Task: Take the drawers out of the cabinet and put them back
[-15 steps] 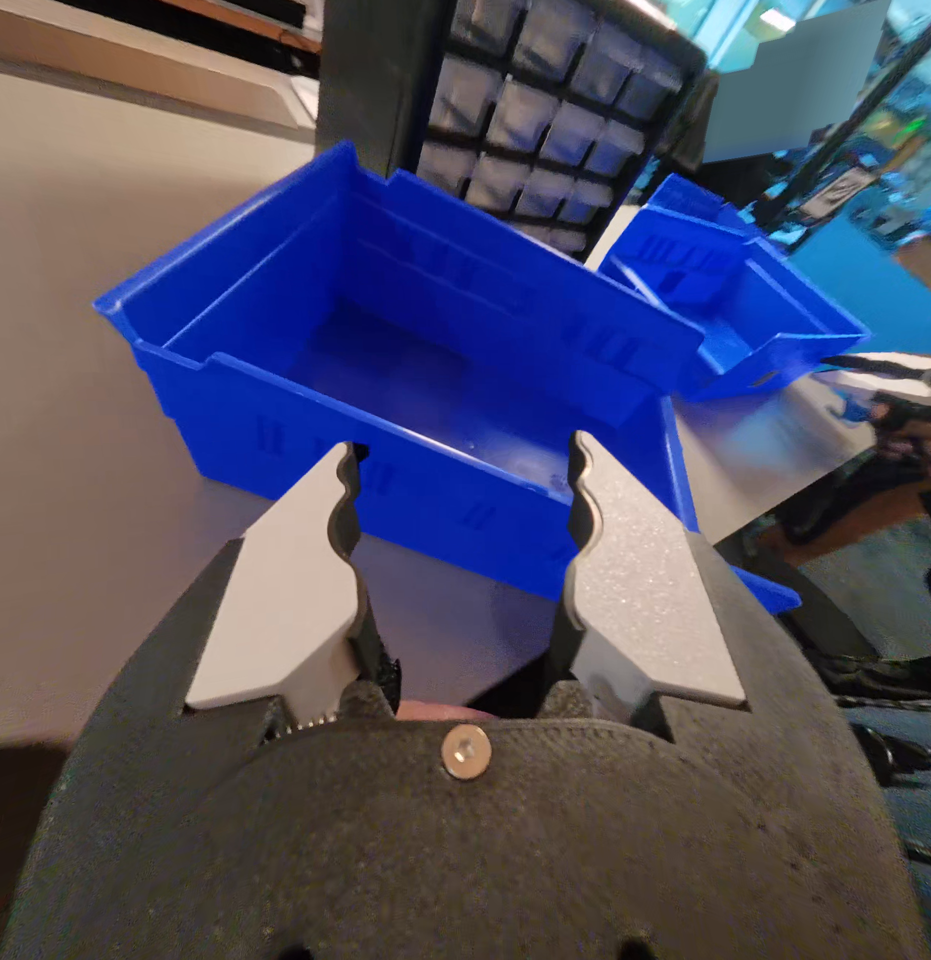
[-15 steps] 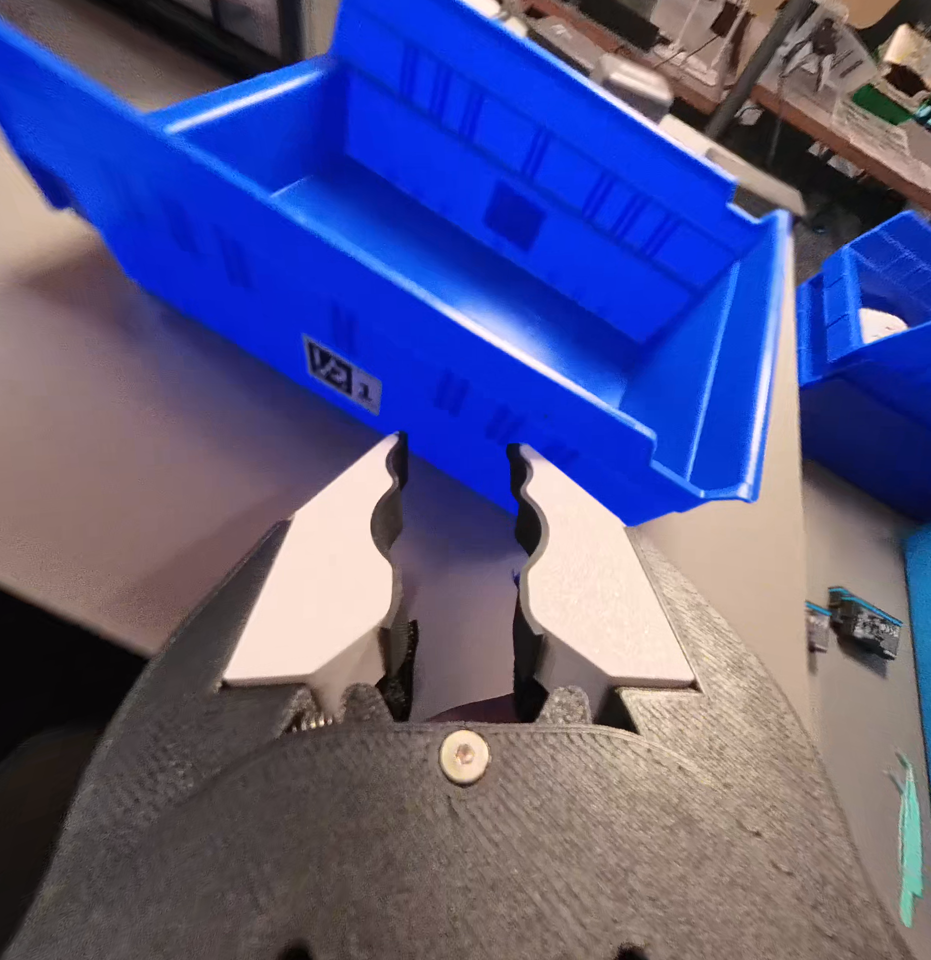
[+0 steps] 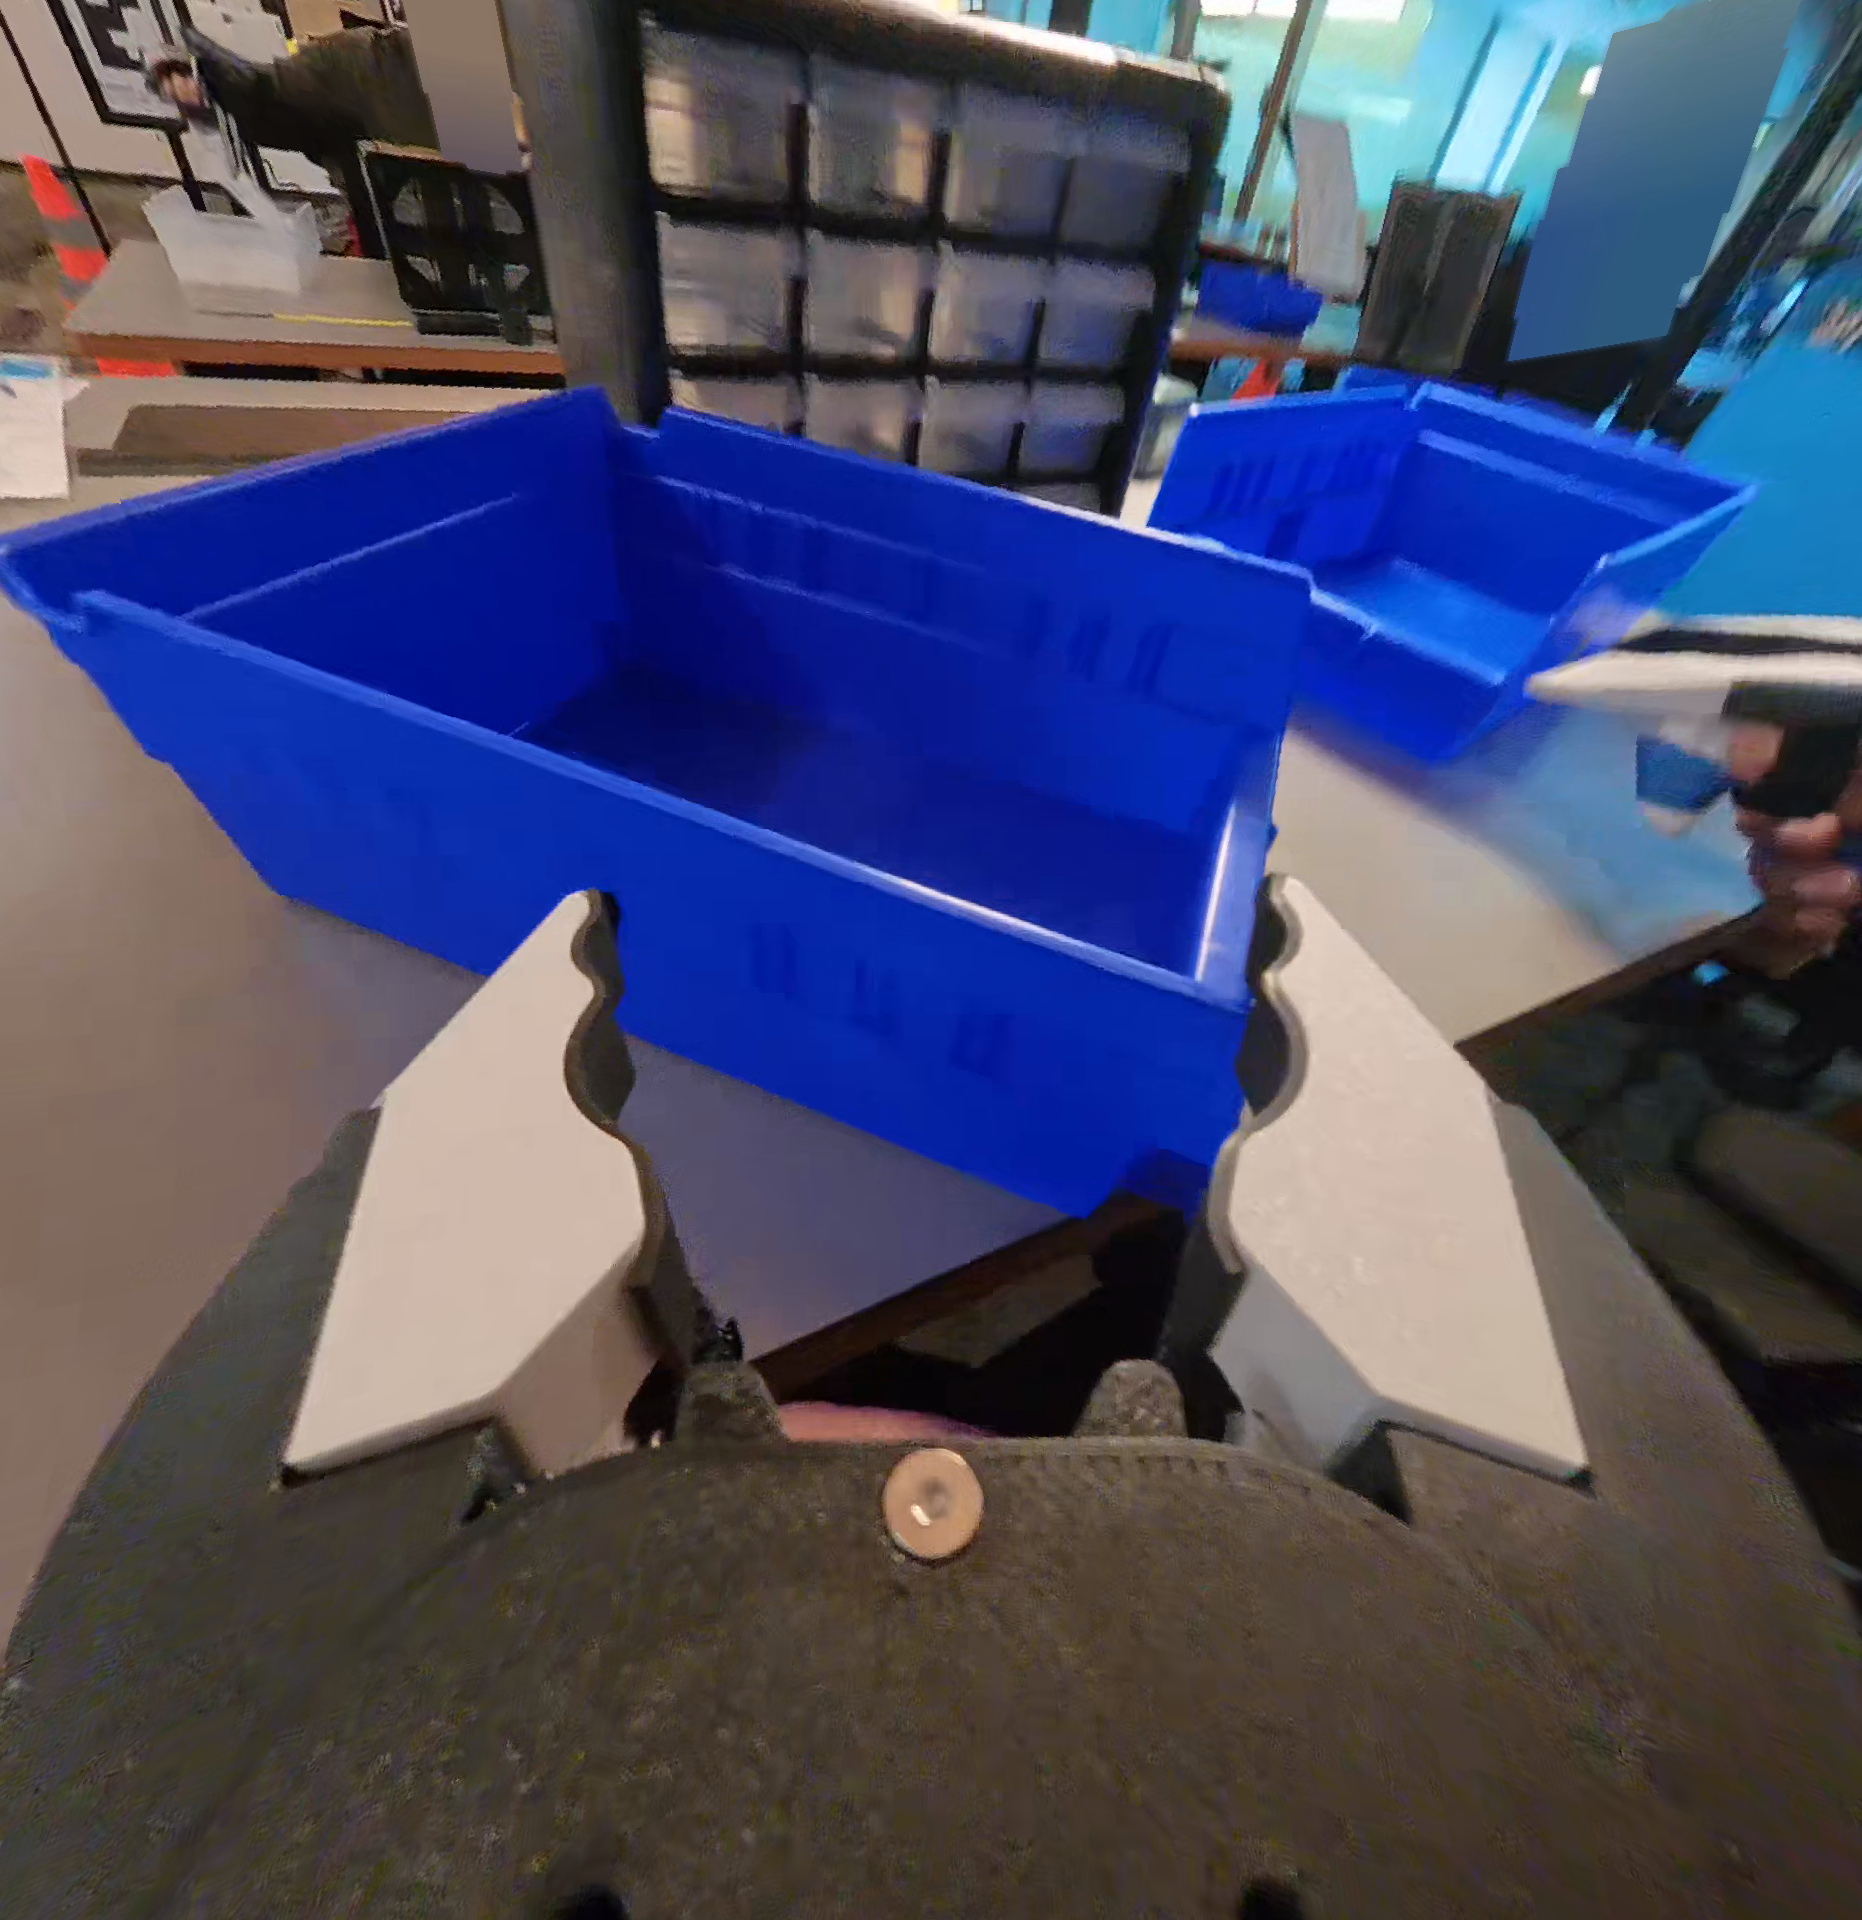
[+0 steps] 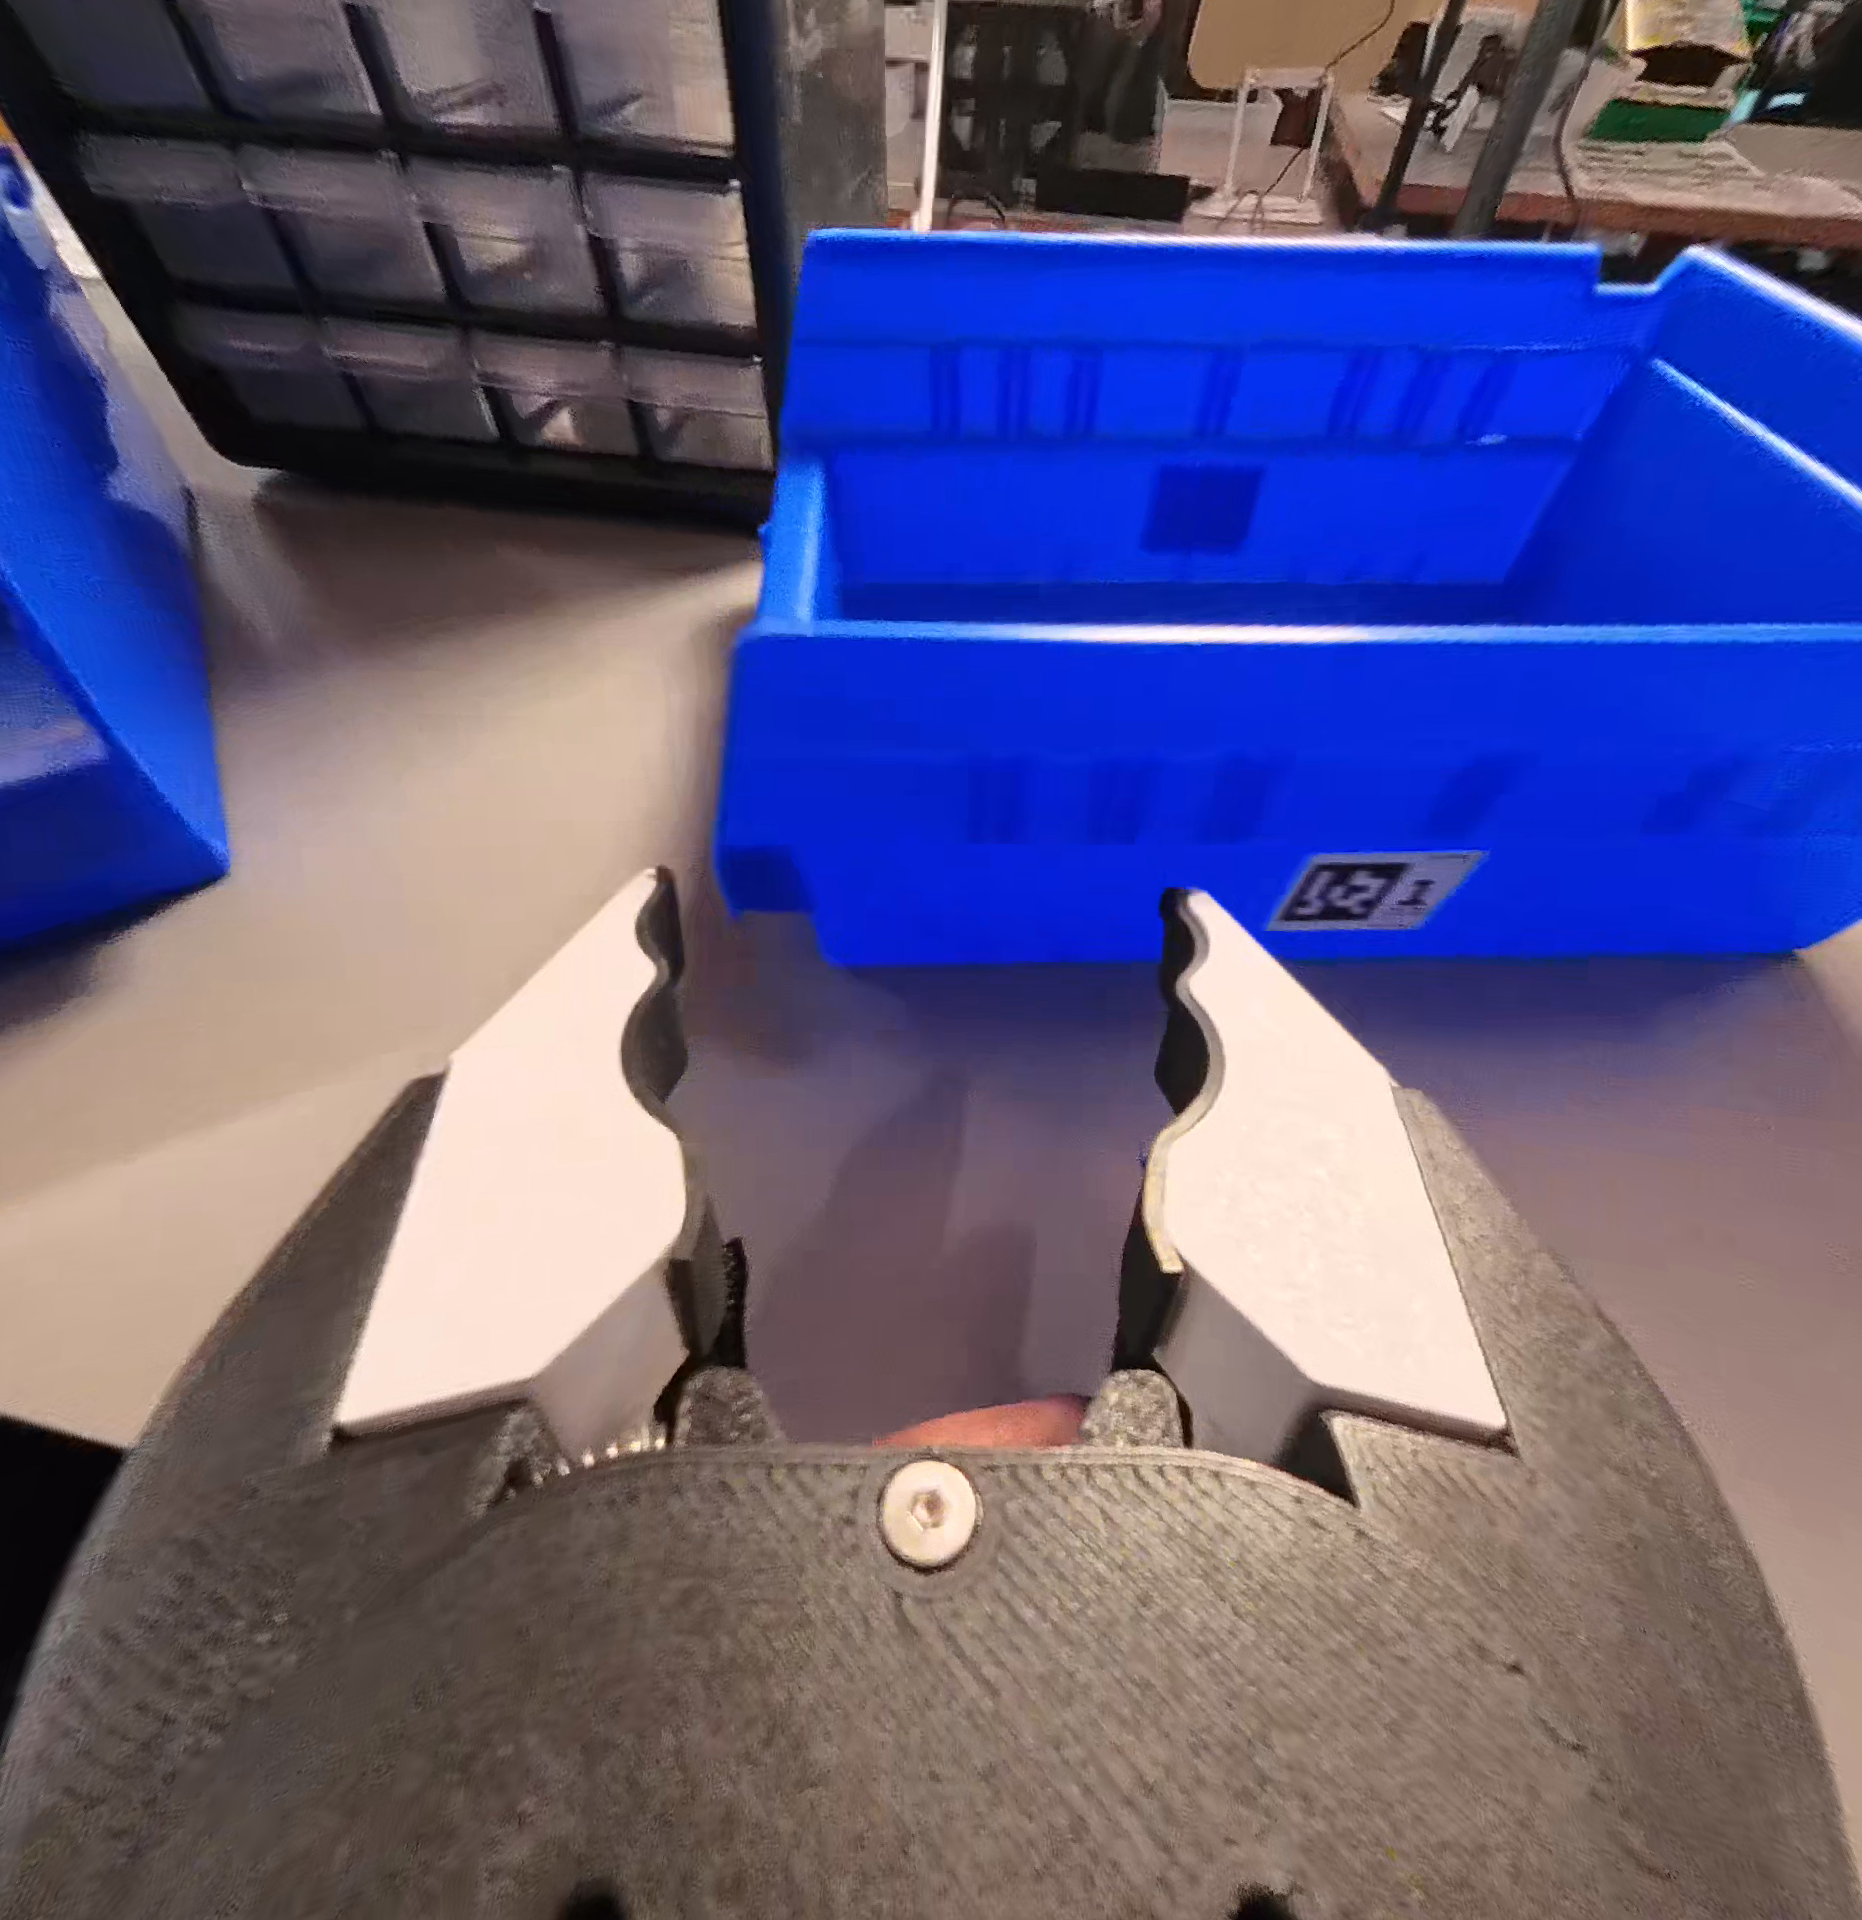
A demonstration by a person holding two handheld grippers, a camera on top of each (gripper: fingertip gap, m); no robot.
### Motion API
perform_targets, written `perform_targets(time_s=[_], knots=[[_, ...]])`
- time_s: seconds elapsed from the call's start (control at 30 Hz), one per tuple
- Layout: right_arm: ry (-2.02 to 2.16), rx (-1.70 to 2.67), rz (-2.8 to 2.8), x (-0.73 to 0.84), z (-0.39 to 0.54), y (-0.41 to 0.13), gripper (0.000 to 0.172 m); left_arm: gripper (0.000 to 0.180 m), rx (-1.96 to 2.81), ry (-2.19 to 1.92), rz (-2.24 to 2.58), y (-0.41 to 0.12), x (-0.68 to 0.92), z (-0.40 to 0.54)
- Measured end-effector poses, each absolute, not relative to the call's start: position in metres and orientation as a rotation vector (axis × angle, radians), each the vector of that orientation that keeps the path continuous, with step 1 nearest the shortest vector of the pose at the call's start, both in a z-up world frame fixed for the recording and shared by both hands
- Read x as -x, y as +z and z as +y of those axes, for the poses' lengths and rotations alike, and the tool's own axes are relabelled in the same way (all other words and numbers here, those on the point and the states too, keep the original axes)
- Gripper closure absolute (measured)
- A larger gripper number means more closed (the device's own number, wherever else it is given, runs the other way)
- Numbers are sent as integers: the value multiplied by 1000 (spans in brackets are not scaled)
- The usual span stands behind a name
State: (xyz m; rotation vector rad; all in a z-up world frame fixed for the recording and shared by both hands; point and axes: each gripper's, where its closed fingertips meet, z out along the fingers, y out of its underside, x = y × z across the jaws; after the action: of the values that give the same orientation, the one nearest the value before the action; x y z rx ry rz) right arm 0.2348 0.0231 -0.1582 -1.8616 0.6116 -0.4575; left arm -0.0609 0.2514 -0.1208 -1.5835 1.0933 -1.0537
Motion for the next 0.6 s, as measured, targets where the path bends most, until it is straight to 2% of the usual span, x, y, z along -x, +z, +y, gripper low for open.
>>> perform_targets(time_s=[0.13, 0.33, 0.4, 0.53, 0.6], knots=[[-567, 1896, 662, -247, 39, -154, 70, 59, 1583, -891, 1144, -131, 52, 246], [-589, 1927, 716, -269, 27, -158, 70, 71, 1630, -887, 1062, -134, 56, 258], [-613, 1911, 738, -277, 8, -158, 74, 80, 1633, -849, 1029, -133, 68, 273], [-715, 1877, 835, -303, -52, -156, 95, 107, 1671, -686, 886, -132, 105, 324], [-733, 1855, 865, -312, -79, -153, 101, 106, 1684, -670, 882, -135, 115, 335]])
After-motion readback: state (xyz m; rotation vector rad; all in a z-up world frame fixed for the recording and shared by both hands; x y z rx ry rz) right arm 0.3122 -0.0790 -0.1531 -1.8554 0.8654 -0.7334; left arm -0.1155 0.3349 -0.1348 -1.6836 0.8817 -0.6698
